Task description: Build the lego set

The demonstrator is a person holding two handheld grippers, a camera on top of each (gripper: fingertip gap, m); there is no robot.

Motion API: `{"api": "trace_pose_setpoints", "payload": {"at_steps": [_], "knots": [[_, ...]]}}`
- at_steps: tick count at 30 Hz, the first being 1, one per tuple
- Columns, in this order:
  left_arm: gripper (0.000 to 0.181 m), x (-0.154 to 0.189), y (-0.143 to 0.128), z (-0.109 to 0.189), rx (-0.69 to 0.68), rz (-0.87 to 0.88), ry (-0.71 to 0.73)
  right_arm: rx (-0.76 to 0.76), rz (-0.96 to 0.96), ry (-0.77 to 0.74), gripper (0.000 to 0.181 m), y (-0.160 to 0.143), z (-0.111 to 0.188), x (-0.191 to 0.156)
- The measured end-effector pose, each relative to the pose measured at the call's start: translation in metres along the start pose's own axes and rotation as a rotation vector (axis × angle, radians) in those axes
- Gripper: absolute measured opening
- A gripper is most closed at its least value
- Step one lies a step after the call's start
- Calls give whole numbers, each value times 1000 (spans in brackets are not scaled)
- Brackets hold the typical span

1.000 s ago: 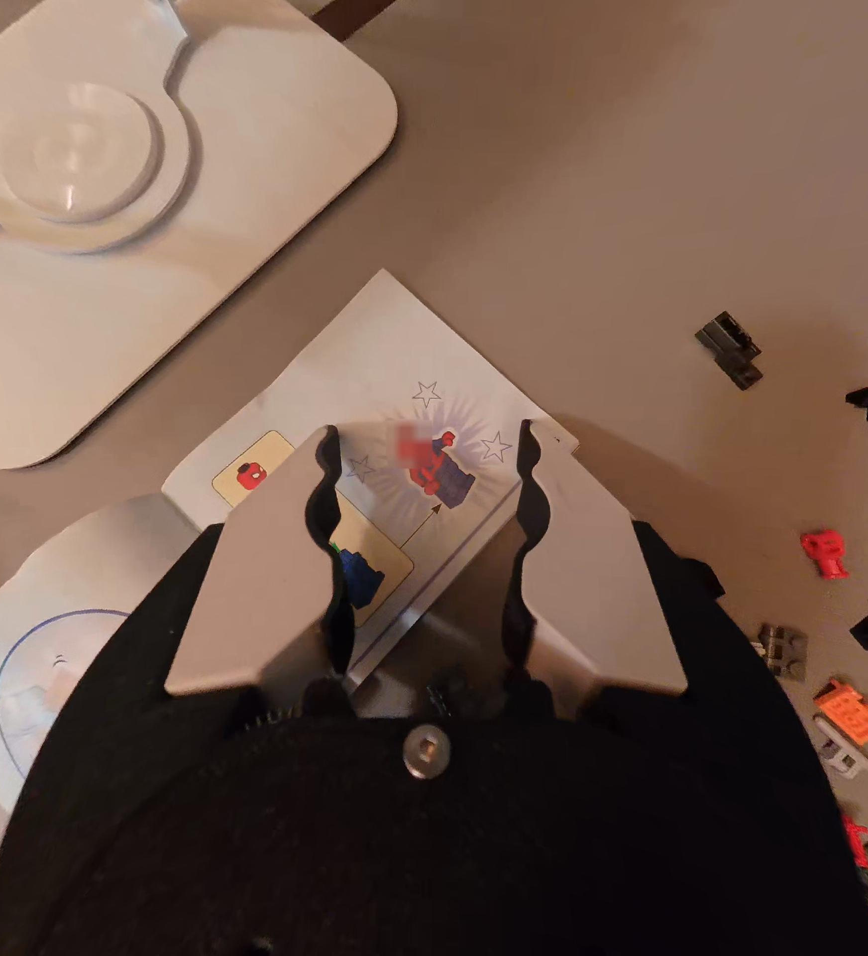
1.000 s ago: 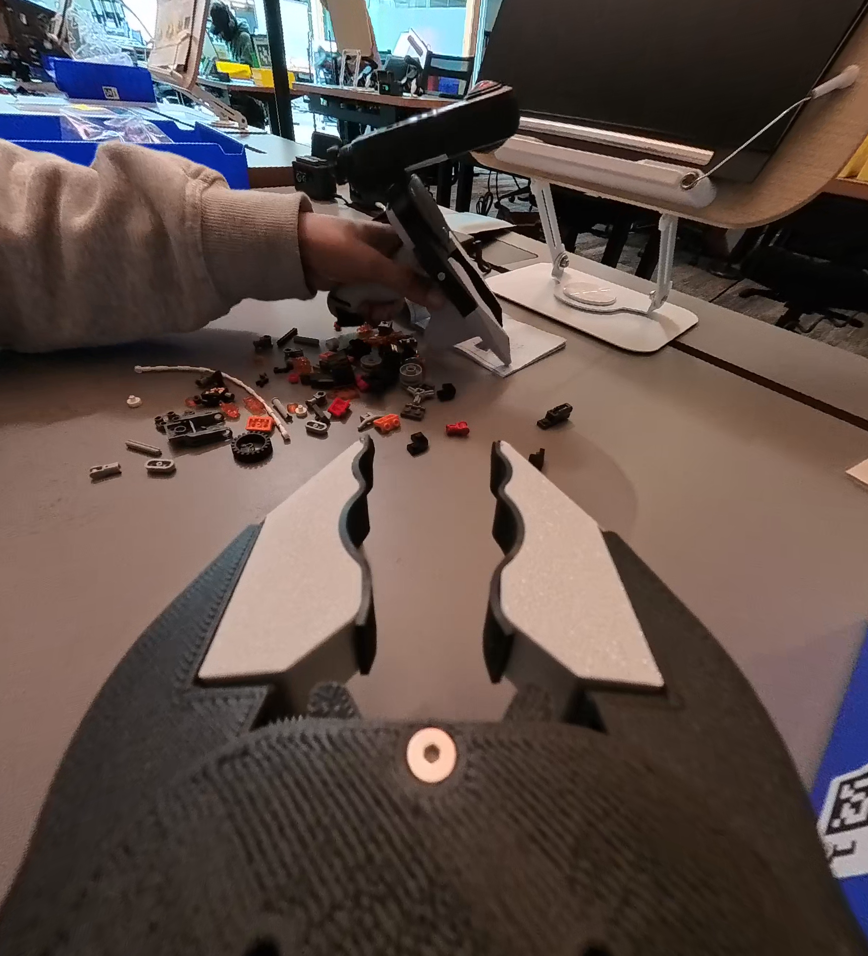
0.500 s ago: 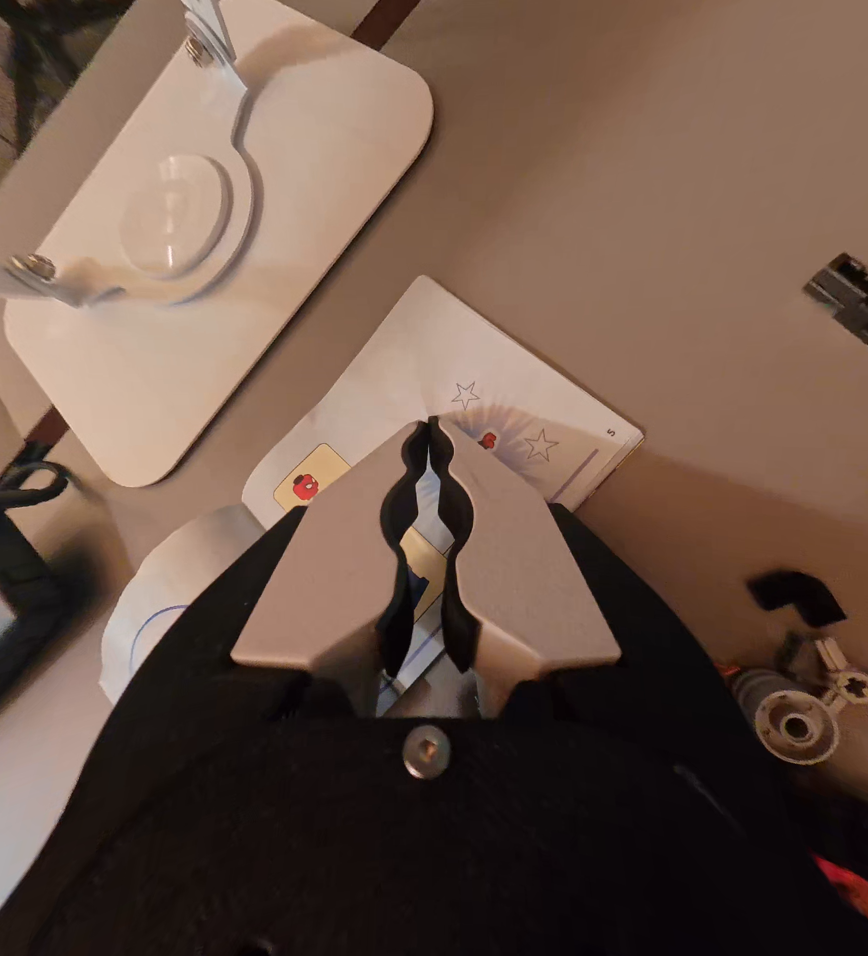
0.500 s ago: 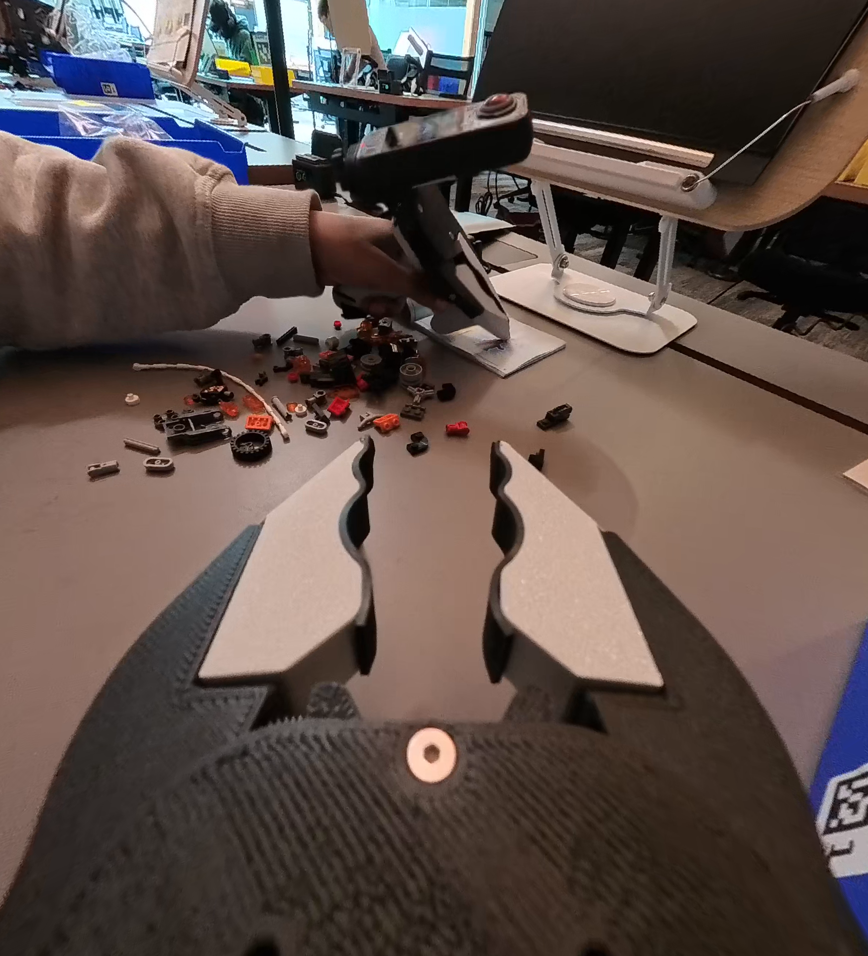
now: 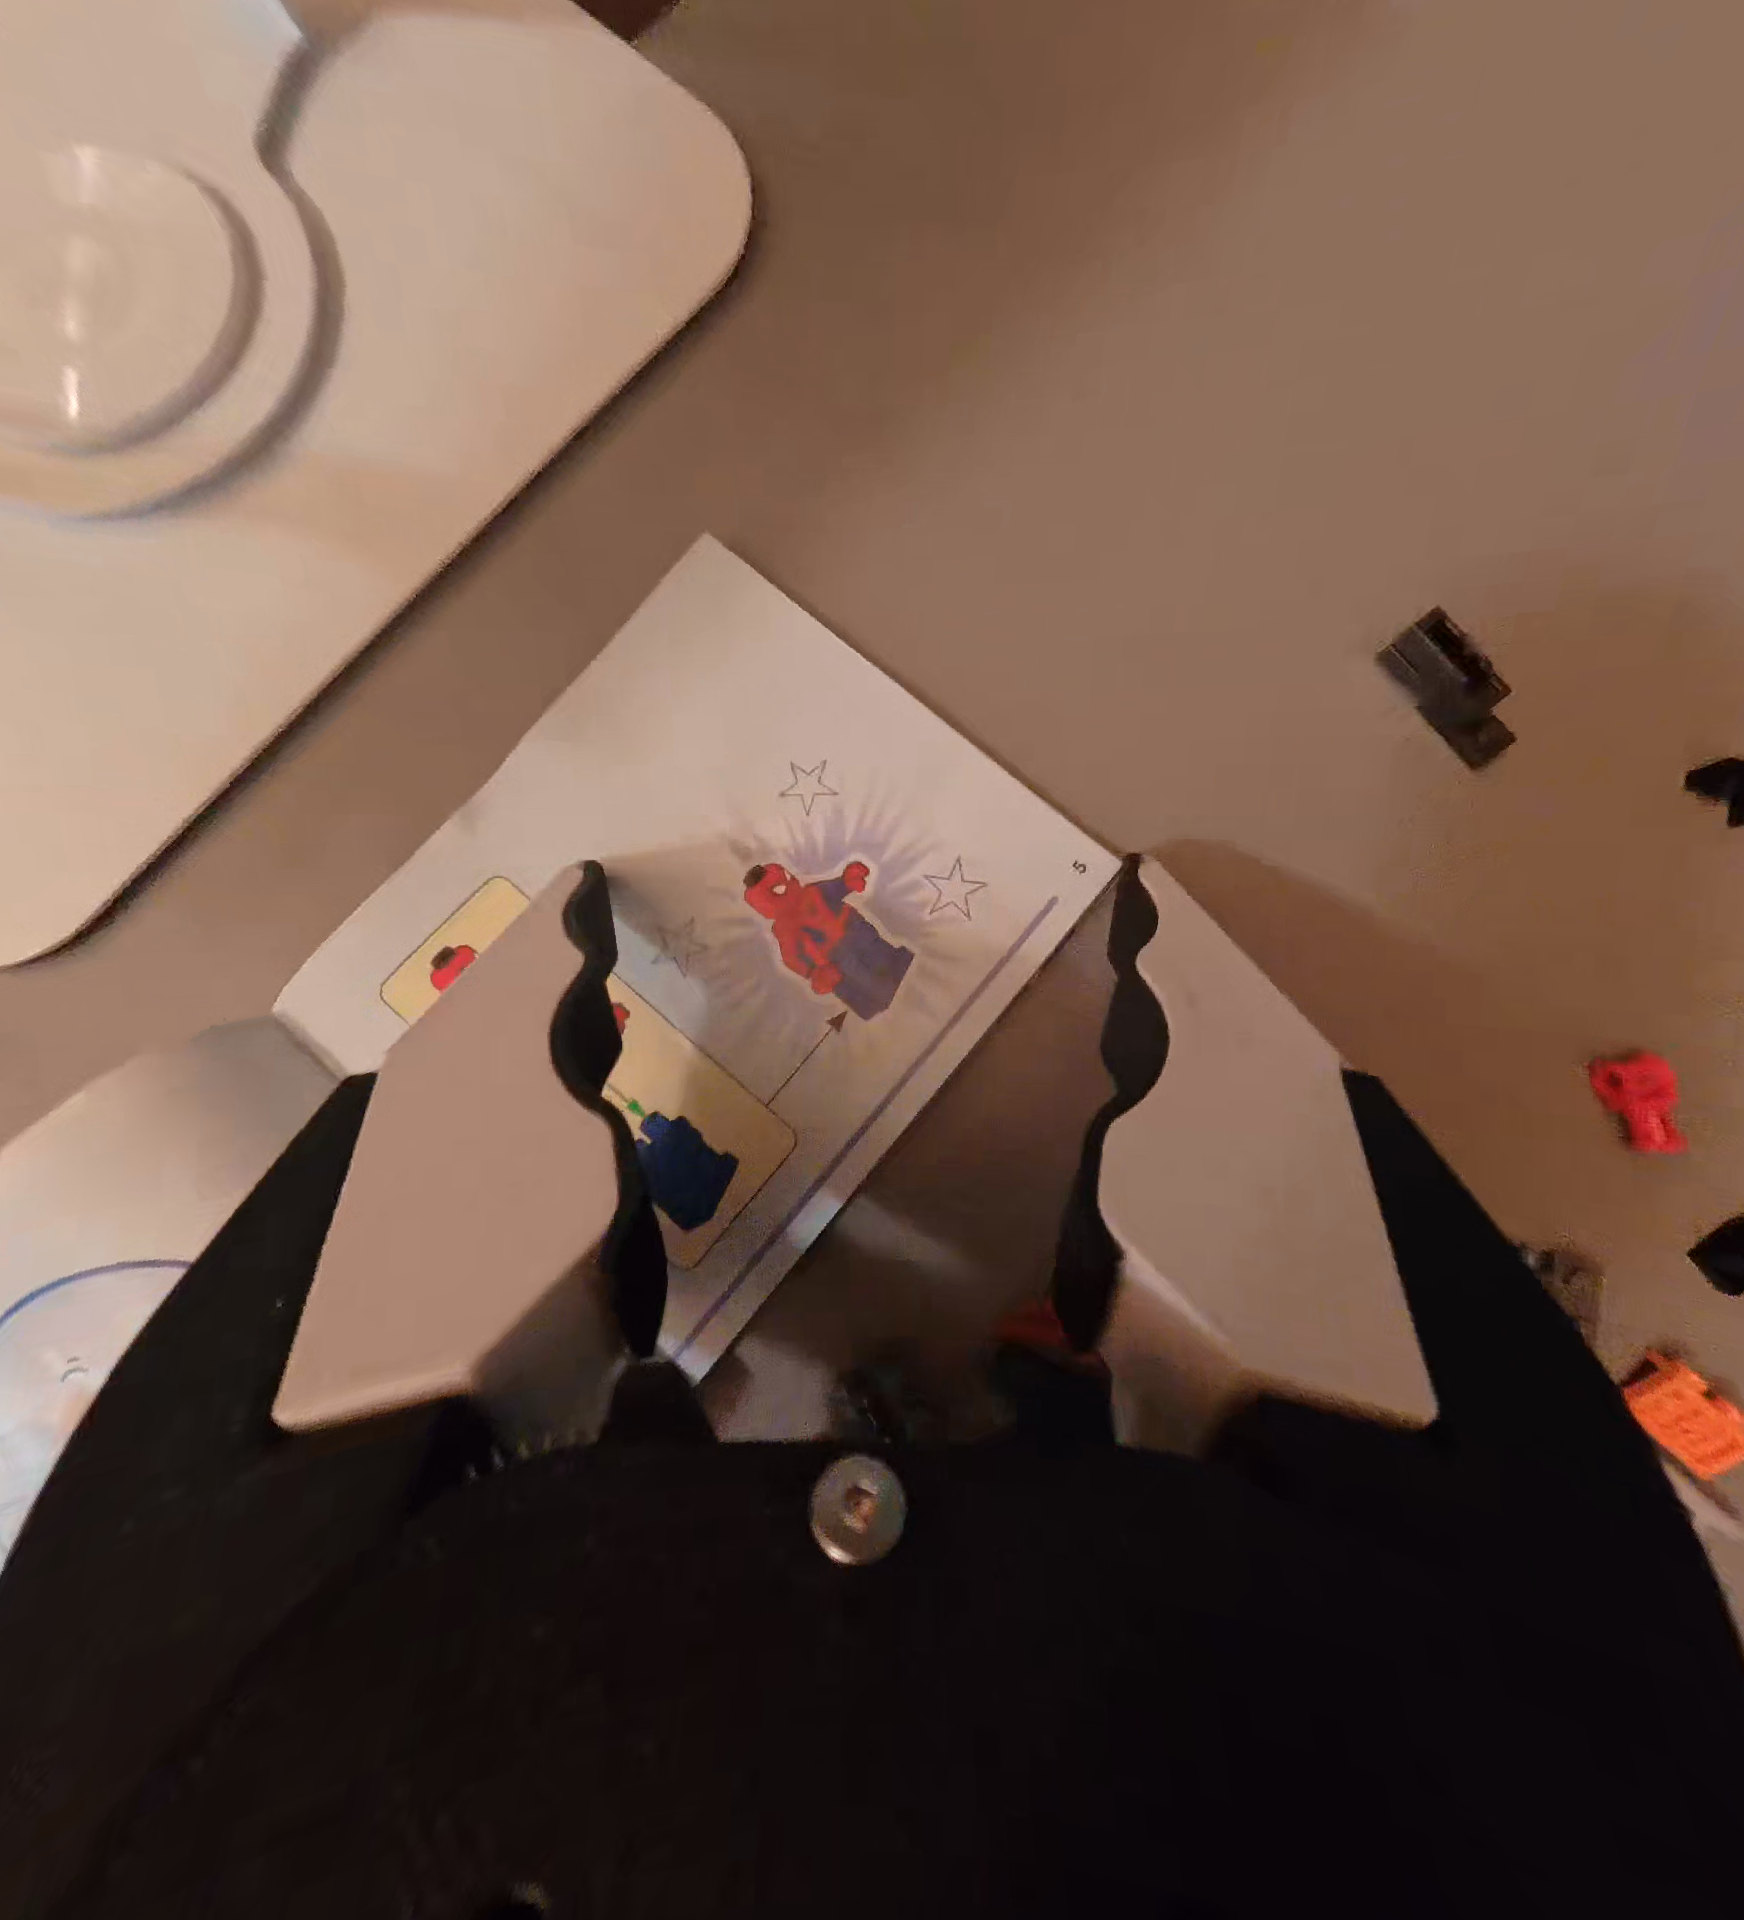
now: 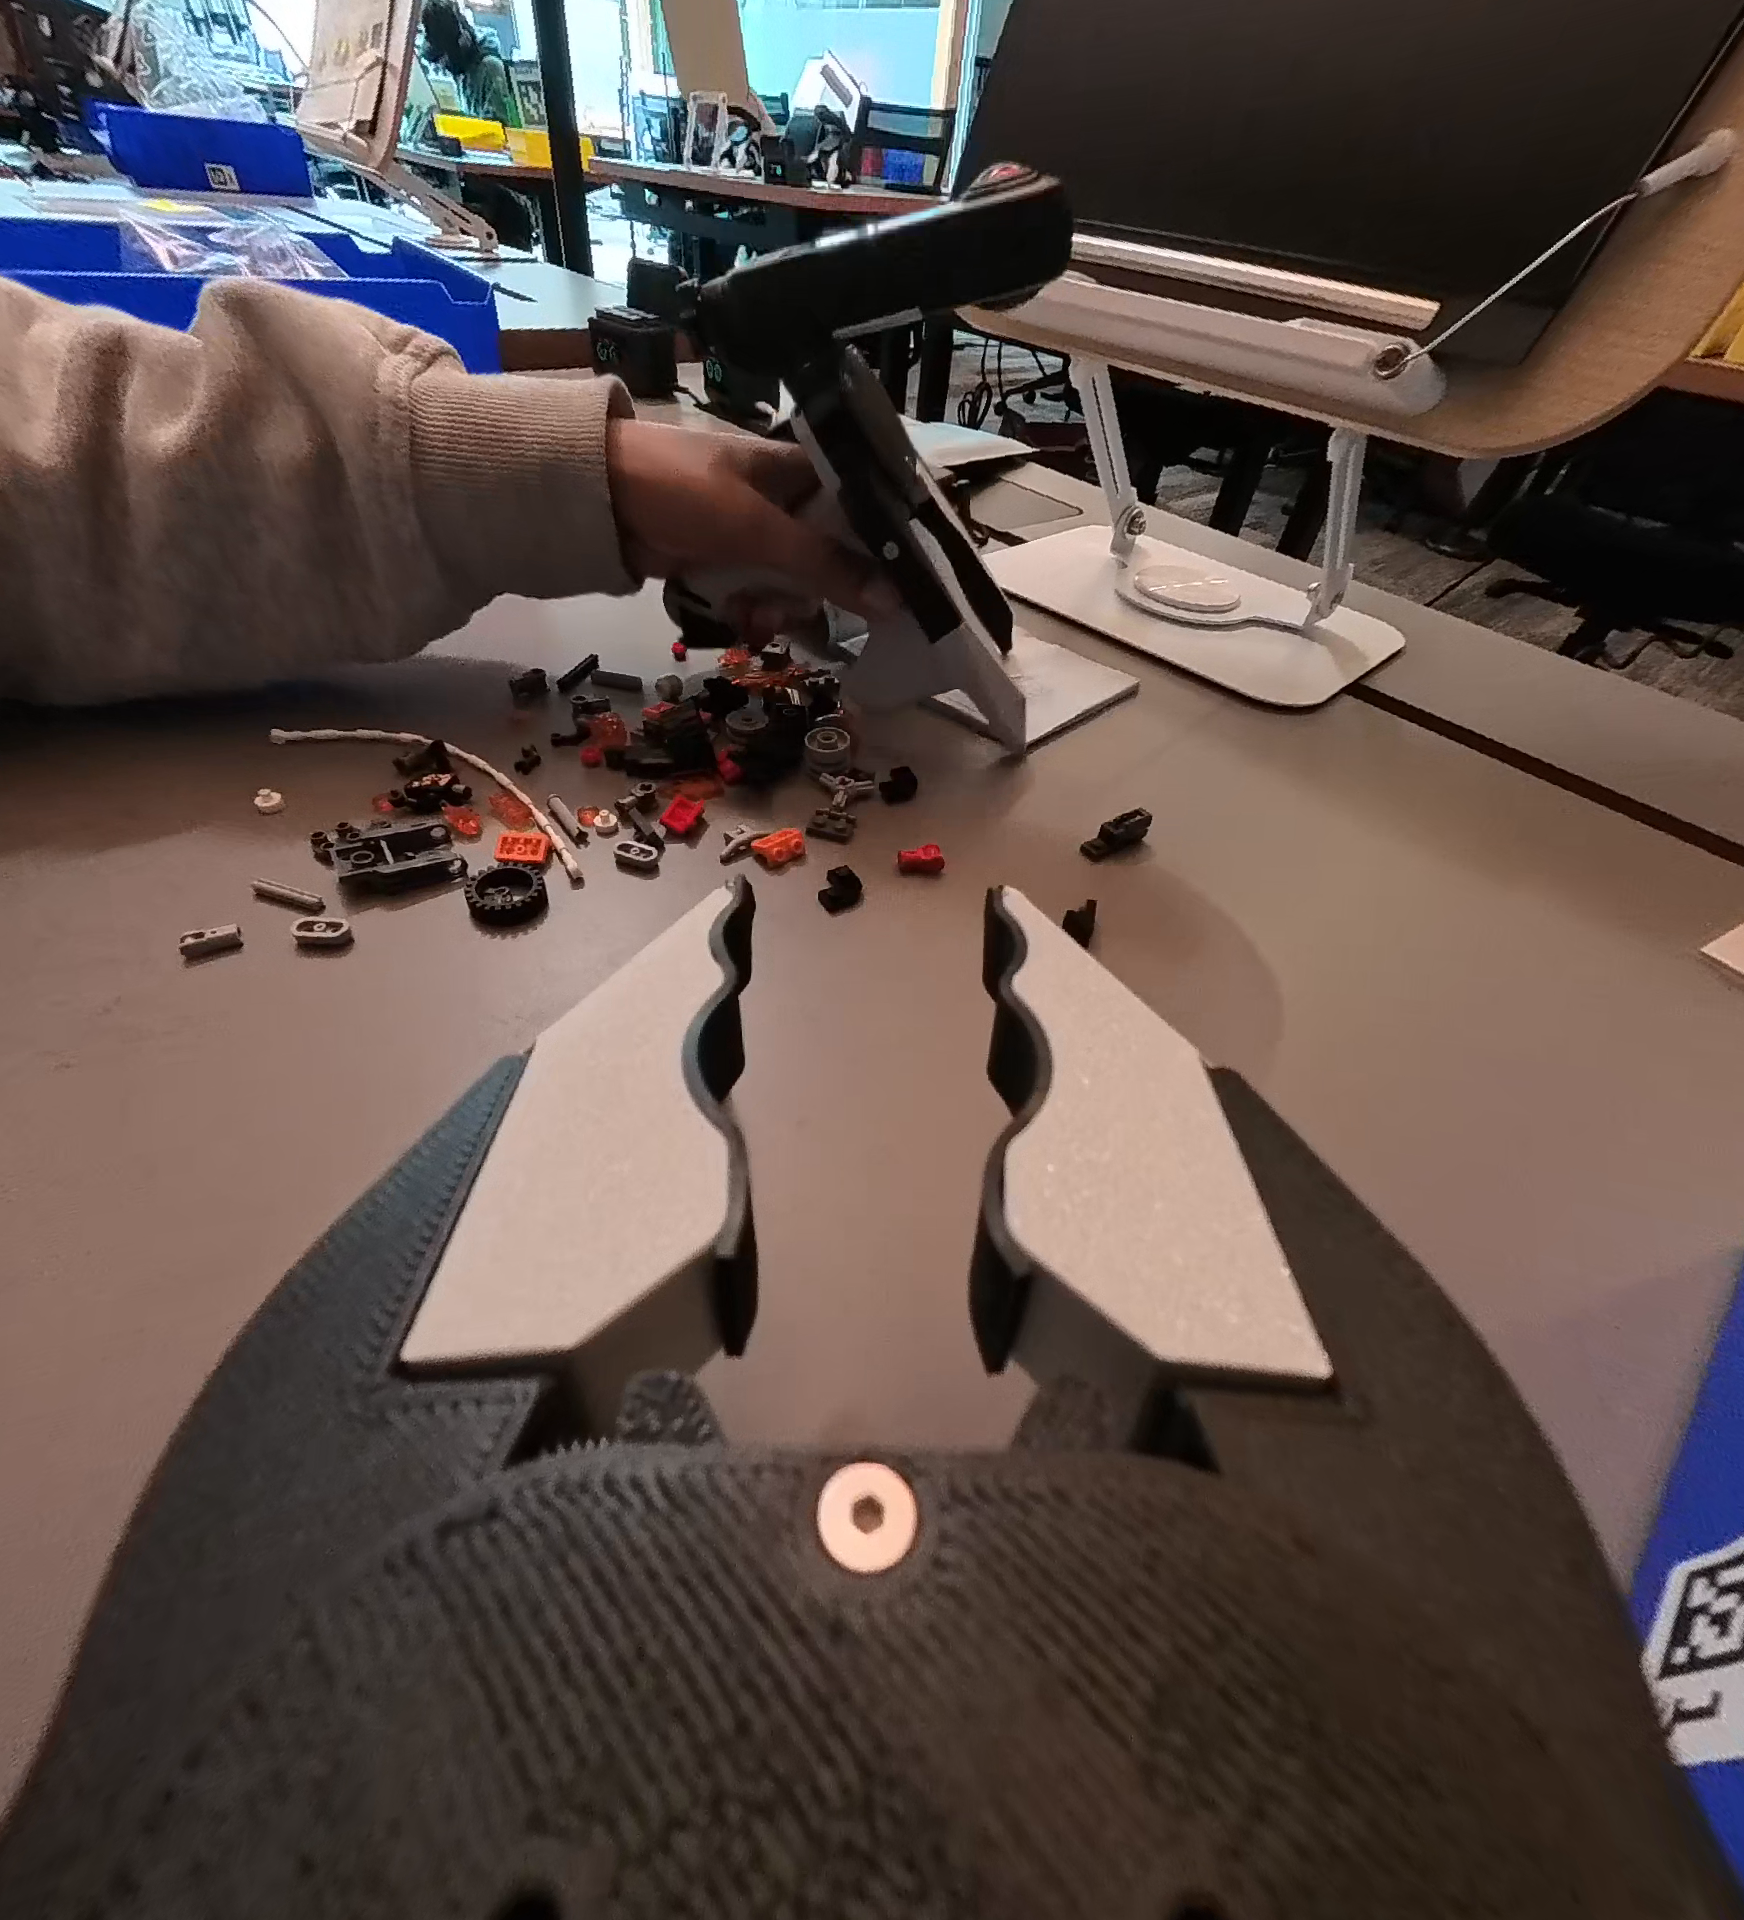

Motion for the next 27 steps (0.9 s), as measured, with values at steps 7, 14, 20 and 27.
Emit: {"api": "trace_pose_setpoints", "payload": {"at_steps": [7,14,20,27], "knots": [[82,6,4,1,-15,-19,-27,-5,1,3,44,0,0,0],[78,0,4,4,46,63,-82,-7,0,4,44,-1,1,-1],[63,-3,0,3,36,0,-14,-8,-7,3,44,-1,1,0],[78,2,2,3,-8,-60,-53,-12,-8,1,44,-1,1,0]]}}
Point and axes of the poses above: each gripper's, where its closed fingertips meet, z back along the fingers, y out of its top, x = y × z across the jaws, the point moved 6 cm from there along z, back along the fingers, and after that the axes turned 15 degrees about -z, right-handed, at the moved point
